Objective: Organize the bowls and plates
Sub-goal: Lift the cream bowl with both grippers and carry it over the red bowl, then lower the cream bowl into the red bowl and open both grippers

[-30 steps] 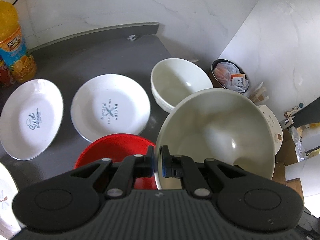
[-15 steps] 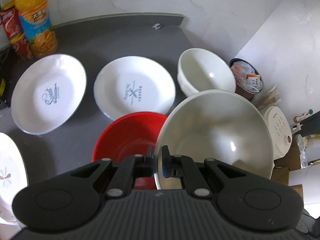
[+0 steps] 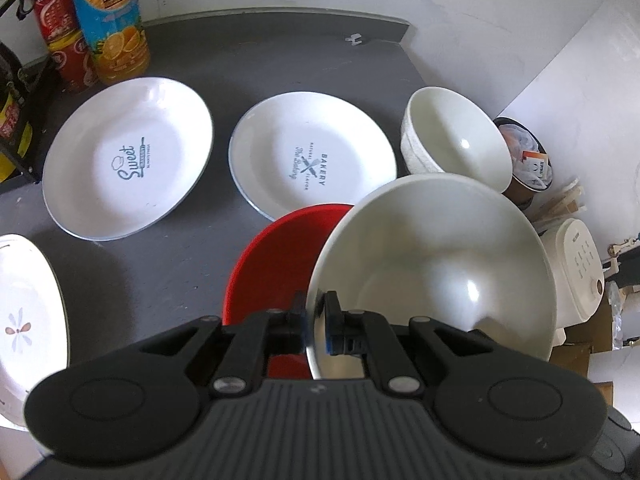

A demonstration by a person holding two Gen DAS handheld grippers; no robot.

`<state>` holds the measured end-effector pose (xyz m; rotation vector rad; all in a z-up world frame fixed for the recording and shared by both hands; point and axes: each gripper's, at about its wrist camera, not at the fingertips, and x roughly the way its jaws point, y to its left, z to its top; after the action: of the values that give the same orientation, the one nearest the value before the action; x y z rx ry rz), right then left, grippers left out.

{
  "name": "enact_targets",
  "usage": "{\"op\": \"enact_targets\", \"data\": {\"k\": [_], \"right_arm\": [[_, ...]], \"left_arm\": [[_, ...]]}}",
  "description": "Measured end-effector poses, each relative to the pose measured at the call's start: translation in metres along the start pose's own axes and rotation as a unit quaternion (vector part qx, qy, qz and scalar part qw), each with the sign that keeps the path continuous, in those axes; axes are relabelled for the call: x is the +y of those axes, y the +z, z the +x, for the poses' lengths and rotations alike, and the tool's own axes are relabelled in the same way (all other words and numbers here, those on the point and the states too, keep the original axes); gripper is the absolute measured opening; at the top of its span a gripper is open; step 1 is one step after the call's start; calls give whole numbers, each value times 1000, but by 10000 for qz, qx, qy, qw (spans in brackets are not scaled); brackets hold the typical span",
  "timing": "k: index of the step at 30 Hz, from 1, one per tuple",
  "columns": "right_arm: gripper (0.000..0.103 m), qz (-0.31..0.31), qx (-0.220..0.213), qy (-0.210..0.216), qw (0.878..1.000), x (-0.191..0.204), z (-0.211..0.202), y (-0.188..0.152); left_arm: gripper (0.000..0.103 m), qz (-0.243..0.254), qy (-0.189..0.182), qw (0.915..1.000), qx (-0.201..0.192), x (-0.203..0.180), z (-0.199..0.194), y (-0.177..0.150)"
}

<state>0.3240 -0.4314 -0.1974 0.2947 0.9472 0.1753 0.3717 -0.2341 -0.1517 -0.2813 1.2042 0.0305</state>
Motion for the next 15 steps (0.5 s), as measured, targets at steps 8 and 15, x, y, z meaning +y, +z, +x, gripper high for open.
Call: {"op": "enact_targets", "data": {"k": [8,15], "right_arm": [[16,-277,184,-67,9994,13,12,-7],[24,-300,315,-148,9989,14,15,-3]], "left_arm": [[6,-153,168,9996,153,17,7,-4],[7,-188,164,9992,301,23,16,-6]]}}
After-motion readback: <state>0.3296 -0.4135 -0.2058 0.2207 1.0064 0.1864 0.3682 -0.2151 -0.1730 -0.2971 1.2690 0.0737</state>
